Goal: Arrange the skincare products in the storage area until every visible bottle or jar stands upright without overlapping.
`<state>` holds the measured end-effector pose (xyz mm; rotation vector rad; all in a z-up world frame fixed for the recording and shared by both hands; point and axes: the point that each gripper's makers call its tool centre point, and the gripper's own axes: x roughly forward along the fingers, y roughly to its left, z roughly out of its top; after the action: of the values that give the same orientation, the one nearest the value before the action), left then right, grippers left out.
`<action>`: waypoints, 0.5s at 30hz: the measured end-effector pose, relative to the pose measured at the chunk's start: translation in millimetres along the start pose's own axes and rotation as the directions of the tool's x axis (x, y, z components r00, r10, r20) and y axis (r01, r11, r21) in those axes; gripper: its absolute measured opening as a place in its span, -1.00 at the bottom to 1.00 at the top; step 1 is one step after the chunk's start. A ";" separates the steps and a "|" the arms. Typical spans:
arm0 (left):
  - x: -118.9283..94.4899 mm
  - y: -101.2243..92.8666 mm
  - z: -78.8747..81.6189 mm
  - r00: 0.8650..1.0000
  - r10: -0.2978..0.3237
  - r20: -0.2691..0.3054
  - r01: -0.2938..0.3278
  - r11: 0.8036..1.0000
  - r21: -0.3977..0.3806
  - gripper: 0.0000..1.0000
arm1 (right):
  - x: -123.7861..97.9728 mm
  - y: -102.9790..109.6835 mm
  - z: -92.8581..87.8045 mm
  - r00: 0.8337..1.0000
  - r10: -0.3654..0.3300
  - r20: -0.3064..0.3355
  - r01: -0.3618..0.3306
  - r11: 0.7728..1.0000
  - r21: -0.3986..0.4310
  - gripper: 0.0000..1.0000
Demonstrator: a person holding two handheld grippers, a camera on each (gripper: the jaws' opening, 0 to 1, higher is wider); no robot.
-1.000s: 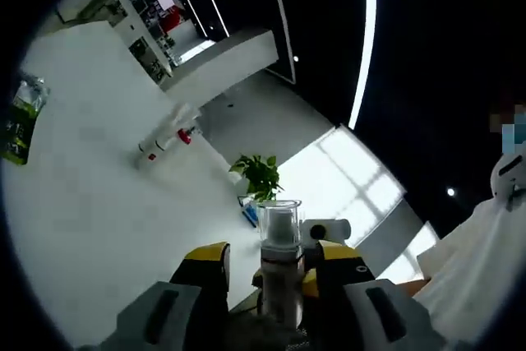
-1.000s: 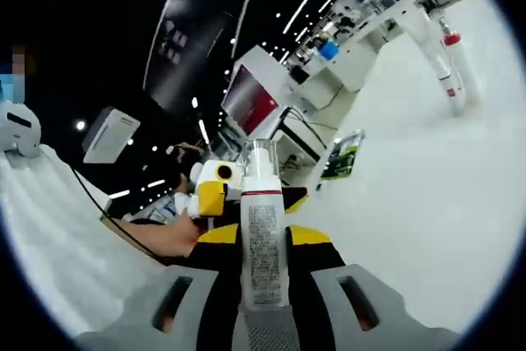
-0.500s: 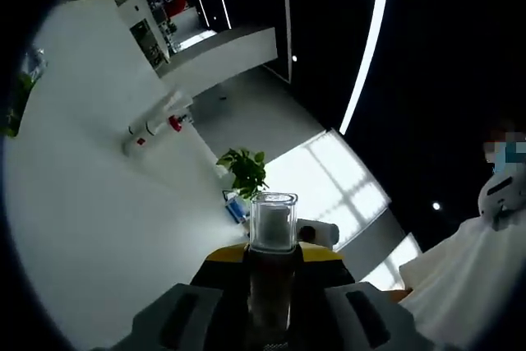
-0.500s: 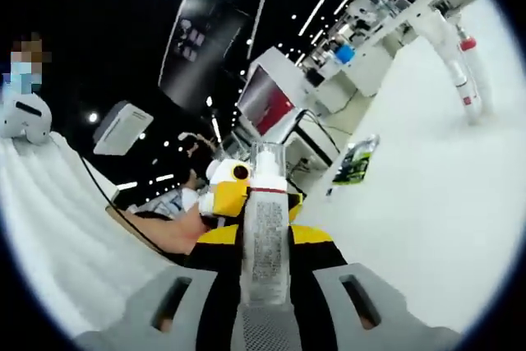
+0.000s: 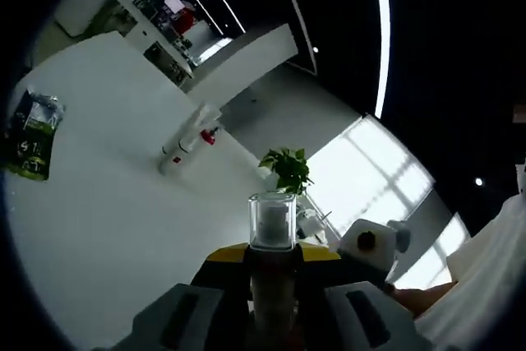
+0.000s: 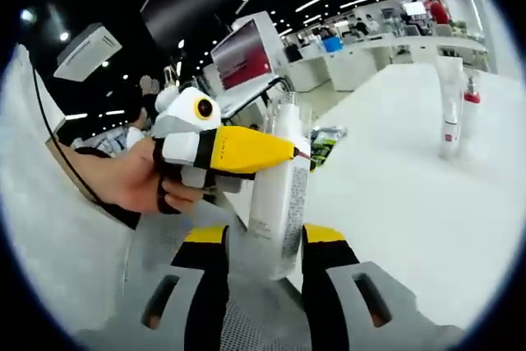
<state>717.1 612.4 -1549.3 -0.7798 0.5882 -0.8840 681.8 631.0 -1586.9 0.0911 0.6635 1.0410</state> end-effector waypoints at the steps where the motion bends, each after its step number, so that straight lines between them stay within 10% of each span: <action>1: 1.1 -1.8 -1.4 1.000 0.005 -0.004 -0.005 1.000 0.009 -0.58 | -1.1 -4.8 -2.2 1.000 -0.025 -0.011 0.025 1.000 0.000 -0.50; 7: 0.9 -7.1 0.1 0.999 -0.044 -0.003 0.044 0.999 -0.005 -0.57 | -13.0 1.0 6.2 0.996 0.068 0.058 -0.076 0.985 0.155 -0.56; 15: 4.8 -37.6 4.6 0.971 -0.235 -0.033 0.233 0.971 -0.059 -0.41 | -34.8 27.5 25.2 0.918 0.344 0.197 -0.394 0.848 0.354 -0.57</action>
<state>705.9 594.9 -1517.2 -0.8950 0.5646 -1.1061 663.0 622.6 -1540.2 0.6521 0.7463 1.2498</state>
